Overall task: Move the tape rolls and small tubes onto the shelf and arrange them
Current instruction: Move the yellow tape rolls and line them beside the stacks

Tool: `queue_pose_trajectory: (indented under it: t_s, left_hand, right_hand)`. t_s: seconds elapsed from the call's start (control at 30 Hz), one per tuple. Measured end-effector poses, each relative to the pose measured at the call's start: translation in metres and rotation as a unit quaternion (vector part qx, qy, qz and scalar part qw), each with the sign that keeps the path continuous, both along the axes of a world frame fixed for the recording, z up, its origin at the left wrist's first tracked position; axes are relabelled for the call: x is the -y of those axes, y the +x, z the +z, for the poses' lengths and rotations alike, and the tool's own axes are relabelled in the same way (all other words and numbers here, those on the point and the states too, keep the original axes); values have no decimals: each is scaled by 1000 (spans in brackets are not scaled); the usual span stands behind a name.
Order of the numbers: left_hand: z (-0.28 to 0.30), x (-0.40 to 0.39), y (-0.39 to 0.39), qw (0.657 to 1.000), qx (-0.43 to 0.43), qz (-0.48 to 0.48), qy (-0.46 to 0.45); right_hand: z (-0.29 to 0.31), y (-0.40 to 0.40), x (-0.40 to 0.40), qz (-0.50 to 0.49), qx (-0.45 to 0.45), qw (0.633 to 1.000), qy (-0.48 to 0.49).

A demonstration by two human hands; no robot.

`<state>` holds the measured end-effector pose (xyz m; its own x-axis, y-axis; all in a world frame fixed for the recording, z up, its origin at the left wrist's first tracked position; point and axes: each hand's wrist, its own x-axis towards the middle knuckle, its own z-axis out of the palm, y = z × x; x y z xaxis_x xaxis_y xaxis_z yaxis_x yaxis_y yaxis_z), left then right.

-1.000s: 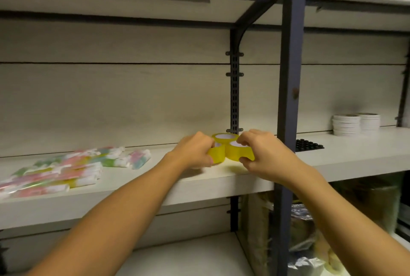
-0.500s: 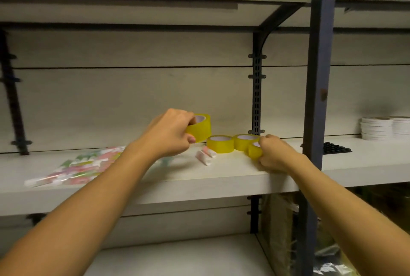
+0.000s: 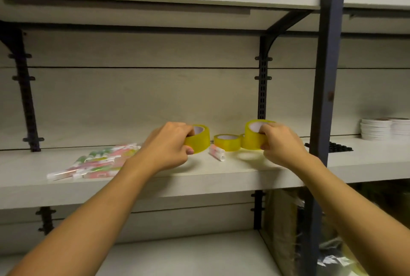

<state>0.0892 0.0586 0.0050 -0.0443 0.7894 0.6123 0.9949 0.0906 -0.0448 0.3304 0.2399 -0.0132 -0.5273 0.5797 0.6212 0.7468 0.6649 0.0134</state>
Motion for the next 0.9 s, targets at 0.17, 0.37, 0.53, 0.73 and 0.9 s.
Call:
queue_pose_trajectory:
  t_s: [0.17, 0.37, 0.53, 0.73, 0.9]
  left_hand:
    - [-7, -9, 16, 998, -3, -62, 5]
    - [-11, -23, 47, 991, 1, -134, 0]
    - [-19, -31, 93, 982, 16, -187, -9]
    - [-22, -42, 164, 963, 25, -269, -12]
    - [-17, -60, 215, 952, 17, -306, 5]
  right_hand:
    - [9, 23, 47, 6, -10, 1000, 20]
    - [0, 71, 91, -54, -40, 998, 12]
    - [-5, 125, 102, -134, -45, 990, 12]
    - [-4, 190, 100, -198, -57, 979, 4]
    - [-7, 247, 81, -221, -64, 973, -1]
